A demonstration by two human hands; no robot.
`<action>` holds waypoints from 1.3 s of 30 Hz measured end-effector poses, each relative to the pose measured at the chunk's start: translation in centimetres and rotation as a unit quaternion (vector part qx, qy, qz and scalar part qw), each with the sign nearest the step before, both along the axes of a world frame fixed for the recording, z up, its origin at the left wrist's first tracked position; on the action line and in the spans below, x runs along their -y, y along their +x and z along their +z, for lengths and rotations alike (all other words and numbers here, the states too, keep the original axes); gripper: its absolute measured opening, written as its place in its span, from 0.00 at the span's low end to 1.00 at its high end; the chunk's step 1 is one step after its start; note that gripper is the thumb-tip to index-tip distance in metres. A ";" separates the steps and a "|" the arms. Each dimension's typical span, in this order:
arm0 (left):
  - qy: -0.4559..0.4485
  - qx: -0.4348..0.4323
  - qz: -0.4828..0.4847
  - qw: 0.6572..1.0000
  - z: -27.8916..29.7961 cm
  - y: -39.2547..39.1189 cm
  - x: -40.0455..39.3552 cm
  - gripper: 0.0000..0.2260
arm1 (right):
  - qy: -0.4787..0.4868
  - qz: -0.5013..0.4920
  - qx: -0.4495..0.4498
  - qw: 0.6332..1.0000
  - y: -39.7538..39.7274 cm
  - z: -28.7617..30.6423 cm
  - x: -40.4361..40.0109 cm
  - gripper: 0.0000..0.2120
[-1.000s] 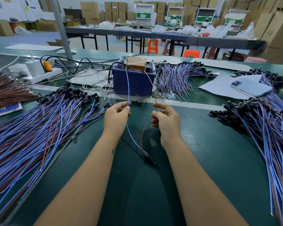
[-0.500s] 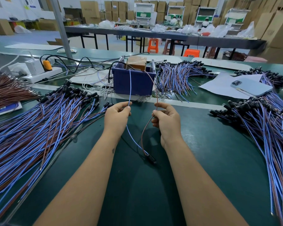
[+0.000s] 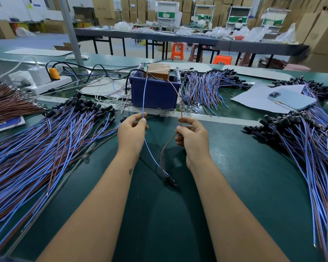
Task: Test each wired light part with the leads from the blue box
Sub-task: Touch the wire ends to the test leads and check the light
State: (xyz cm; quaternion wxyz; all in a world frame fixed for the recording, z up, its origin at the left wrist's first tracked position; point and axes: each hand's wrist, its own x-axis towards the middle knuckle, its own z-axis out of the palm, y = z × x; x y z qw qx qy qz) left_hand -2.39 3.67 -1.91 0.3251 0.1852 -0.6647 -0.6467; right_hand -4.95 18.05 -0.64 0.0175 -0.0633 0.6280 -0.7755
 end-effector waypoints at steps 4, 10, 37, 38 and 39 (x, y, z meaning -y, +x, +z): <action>0.034 -0.016 0.021 0.999 0.0 -0.1 0.2 0.08 | -0.002 -0.001 0.000 1.000 0.0 -0.1 0.0 0.13; 0.067 -0.024 0.046 0.996 0.1 -0.2 0.4 0.08 | -0.006 -0.012 0.000 1.000 -0.2 -0.2 0.0 0.13; 0.095 -0.035 0.042 0.994 0.4 0.1 0.3 0.07 | 0.007 0.005 0.002 1.000 -0.2 -0.3 0.1 0.13; 0.097 -0.037 0.042 0.994 0.4 0.1 0.3 0.07 | 0.006 0.007 0.001 1.000 -0.2 -0.3 0.1 0.13; 0.098 -0.037 0.042 0.994 0.5 0.1 0.3 0.08 | 0.006 0.009 0.000 1.000 -0.1 -0.3 0.1 0.13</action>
